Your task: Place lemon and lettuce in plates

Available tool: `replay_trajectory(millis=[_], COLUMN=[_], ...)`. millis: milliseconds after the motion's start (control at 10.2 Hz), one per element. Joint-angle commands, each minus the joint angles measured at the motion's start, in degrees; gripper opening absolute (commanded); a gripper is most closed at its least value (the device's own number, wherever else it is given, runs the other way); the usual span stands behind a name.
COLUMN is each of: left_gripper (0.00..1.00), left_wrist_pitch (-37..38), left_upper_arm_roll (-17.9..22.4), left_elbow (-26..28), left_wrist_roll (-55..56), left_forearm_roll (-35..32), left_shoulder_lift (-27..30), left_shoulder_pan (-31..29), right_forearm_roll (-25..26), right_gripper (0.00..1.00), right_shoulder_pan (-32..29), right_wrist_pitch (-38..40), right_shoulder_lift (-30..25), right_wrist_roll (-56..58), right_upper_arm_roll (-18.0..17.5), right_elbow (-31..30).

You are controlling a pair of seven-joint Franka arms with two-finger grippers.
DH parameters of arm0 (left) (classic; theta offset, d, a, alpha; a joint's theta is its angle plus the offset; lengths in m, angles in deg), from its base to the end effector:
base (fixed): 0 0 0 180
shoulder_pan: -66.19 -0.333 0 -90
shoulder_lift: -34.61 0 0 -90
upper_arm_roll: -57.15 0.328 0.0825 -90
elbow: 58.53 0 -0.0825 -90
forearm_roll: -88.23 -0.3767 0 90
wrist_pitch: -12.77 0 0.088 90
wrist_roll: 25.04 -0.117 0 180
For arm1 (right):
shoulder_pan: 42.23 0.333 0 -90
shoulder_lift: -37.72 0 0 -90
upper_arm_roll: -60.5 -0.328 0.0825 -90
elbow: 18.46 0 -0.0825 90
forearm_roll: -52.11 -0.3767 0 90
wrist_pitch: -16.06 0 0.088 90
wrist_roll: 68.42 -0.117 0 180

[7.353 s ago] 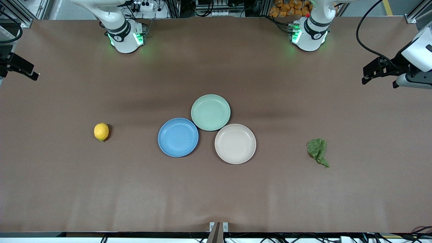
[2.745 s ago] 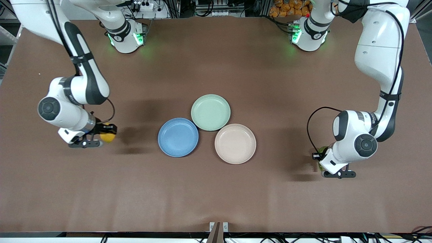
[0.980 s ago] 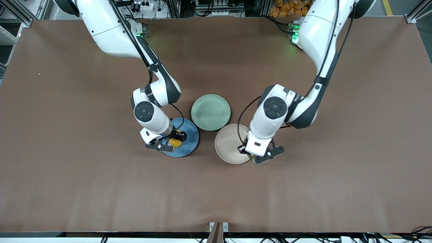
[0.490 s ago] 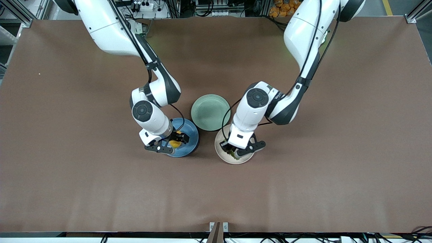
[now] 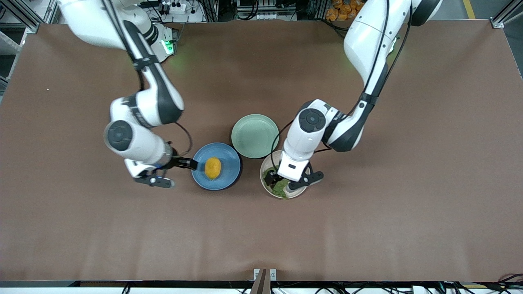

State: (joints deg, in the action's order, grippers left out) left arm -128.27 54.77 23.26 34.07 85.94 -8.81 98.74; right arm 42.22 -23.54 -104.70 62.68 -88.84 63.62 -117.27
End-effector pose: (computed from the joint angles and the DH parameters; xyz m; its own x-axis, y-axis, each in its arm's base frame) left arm 0.6250 -0.4277 0.2765 0.9007 0.4098 0.1439 0.3718 -0.8987 0.2326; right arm 0.6269 0.1881 0.3341 0.9815 -0.1664 -0.0946 -0.1751 -0.9801 -0.0930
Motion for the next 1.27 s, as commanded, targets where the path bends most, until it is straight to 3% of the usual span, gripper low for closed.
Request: replay_trajectory(millis=[0,196,588,784,1176], left_gripper=[1.00,1.00,1.00,1.00,1.00], left_wrist_pitch=[7.1,12.3,19.8,22.0,33.5], left_upper_arm_roll=[0.0,-0.1,-0.1,-0.1,-0.9], left_elbow=[-0.1,-0.1,0.1,0.2,1.6], left_wrist_roll=[-6.0,-10.7,-18.8,-22.7,-29.5], left_forearm_roll=[-0.4,-0.4,-0.4,-0.4,-0.3], left_shoulder_lift=[2.3,4.1,5.9,6.9,7.9], left_shoulder_pan=[-3.9,-7.7,-15.1,-19.1,-25.0], right_forearm_roll=[0.3,5.1,7.9,11.5,11.5], right_gripper=[1.00,1.00,1.00,1.00,1.00], right_shoulder_pan=[-5.5,-10.4,-16.2,-17.2,-19.7], right_wrist_pitch=[0.2,0.2,1.0,5.5,18.1], right_shoulder_lift=[-4.6,-8.1,-14.5,-18.3,-24.2], right_wrist_roll=[7.3,11.3,20.7,20.8,20.8], right_upper_arm_roll=[-0.7,-0.7,-0.7,-0.7,-0.6], right_elbow=[-5.3,-8.7,-12.5,-12.7,-9.5])
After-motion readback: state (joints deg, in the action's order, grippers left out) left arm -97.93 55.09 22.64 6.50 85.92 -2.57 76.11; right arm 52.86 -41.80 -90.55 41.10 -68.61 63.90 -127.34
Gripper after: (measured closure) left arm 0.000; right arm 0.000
